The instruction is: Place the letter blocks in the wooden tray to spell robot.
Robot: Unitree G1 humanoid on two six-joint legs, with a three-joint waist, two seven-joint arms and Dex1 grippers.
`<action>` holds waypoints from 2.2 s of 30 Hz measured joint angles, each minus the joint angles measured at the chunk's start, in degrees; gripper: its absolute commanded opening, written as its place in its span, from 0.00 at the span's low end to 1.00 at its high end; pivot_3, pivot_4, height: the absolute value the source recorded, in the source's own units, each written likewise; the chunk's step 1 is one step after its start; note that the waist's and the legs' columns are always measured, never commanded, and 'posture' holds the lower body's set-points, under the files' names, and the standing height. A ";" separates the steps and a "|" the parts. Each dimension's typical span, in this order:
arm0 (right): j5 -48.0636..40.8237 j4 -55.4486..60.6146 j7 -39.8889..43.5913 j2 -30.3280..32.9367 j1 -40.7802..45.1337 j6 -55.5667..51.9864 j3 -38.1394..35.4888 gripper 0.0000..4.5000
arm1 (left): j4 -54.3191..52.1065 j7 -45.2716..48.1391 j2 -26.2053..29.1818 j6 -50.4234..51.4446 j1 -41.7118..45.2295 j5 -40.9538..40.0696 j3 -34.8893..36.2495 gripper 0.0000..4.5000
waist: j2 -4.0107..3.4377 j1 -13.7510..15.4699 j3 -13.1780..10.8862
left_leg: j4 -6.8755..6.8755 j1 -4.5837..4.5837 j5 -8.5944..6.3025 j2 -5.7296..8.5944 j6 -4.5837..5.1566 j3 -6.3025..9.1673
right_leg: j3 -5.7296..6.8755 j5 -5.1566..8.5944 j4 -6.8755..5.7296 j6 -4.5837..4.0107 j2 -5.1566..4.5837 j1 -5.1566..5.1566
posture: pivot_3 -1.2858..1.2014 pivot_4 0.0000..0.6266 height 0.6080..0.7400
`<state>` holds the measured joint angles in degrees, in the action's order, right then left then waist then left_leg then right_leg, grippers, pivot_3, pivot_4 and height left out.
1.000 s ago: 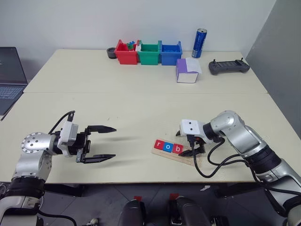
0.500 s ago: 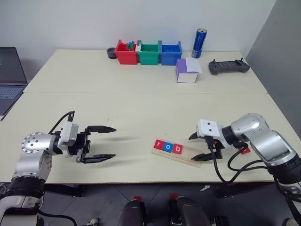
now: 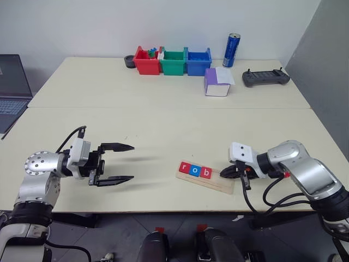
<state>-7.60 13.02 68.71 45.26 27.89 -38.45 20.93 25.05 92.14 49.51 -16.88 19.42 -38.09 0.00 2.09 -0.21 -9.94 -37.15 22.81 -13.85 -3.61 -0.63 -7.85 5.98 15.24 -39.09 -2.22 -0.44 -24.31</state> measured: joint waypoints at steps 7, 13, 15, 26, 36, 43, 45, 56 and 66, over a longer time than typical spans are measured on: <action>0.79 -4.20 -1.34 -2.14 0.22 2.95 1.52 0.01 | 0.28 0.00 -0.41 -0.21 0.06 0.27 -0.14 1.00 | 0.04 -0.01 0.03 | -0.01 -0.01 0.00 0.00 0.00 -0.01 | -0.01 0.00 0.01 0.00 0.00 0.01 | 0.52 0.24 1.00; 1.20 -7.47 -1.32 -3.22 1.67 5.63 1.93 0.01 | 0.31 0.00 -0.49 -0.30 0.06 0.41 -0.14 1.00 | 0.05 -0.08 0.03 | -0.01 -0.06 0.00 -0.01 0.00 0.01 | 0.01 -0.01 -0.02 0.01 0.00 0.06 | 0.52 0.24 1.00; 1.85 -8.49 -1.28 -3.23 2.27 7.02 2.29 0.01 | 0.30 0.00 -0.49 -0.30 0.06 0.42 -0.14 1.00 | 0.06 -0.07 0.04 | -0.02 -0.06 0.00 -0.01 0.00 0.01 | 0.01 -0.01 -0.02 0.02 0.00 0.07 | 0.52 0.24 1.00; 1.45 -11.52 0.18 -3.36 4.27 8.47 2.57 0.01 | 0.04 0.00 -0.49 -0.21 -0.32 0.44 0.00 1.00 | 0.07 -0.04 0.04 | -0.02 -0.04 0.00 0.00 0.00 0.01 | 0.00 -0.01 -0.02 0.02 0.00 0.06 | 0.52 0.24 1.00; -3.14 -9.01 -1.13 -7.84 10.35 3.82 -1.47 0.01 | -0.07 0.00 -0.49 -0.10 -0.56 0.46 0.38 1.00 | 0.07 -0.09 0.04 | 0.00 -0.01 0.00 -0.01 0.00 0.02 | 0.02 -0.01 -0.01 0.01 0.00 0.03 | 0.52 0.24 1.00; 0.48 -11.68 -2.61 -8.33 9.25 5.60 2.35 0.01 | -0.07 0.00 -0.96 -0.10 -0.55 0.54 0.39 1.00 | 0.07 -0.03 0.04 | -0.01 0.04 0.01 0.01 -0.01 -0.02 | -0.01 -0.01 0.02 0.01 -0.02 0.01 | 0.52 0.24 1.00; 1.68 -12.07 -2.94 -8.36 9.09 6.22 2.92 0.01 | -0.07 0.00 -0.97 -0.10 -0.55 0.54 0.39 1.00 | 0.07 -0.03 0.04 | -0.02 0.02 0.01 0.01 -0.01 -0.01 | 0.00 -0.01 0.01 0.01 -0.02 0.01 | 0.52 0.24 1.00; 4.60 -14.73 -6.27 -10.54 8.11 8.61 3.11 0.01 | -0.32 0.00 -0.99 -0.02 -0.57 0.55 0.40 1.00 | 0.07 -0.10 0.04 | -0.01 0.01 0.01 0.00 -0.01 -0.02 | -0.01 -0.01 0.00 0.01 -0.02 0.01 | 0.52 0.24 1.00; 4.55 -13.17 -5.07 -10.09 8.08 8.12 3.09 0.01 | -0.41 0.00 -1.00 0.00 -0.58 0.55 0.40 1.00 | 0.07 -0.09 0.04 | -0.01 0.02 0.01 0.00 -0.01 -0.01 | -0.01 -0.01 0.00 0.01 -0.02 0.01 | 0.52 0.24 1.00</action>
<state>-3.05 -0.15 63.64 35.16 35.98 -30.34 24.02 24.63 92.14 48.51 -16.88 18.83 -37.54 0.40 2.16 -0.30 -9.90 -37.16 22.82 -13.84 -3.61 -0.64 -7.86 5.97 15.23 -39.09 -2.21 -0.46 -24.30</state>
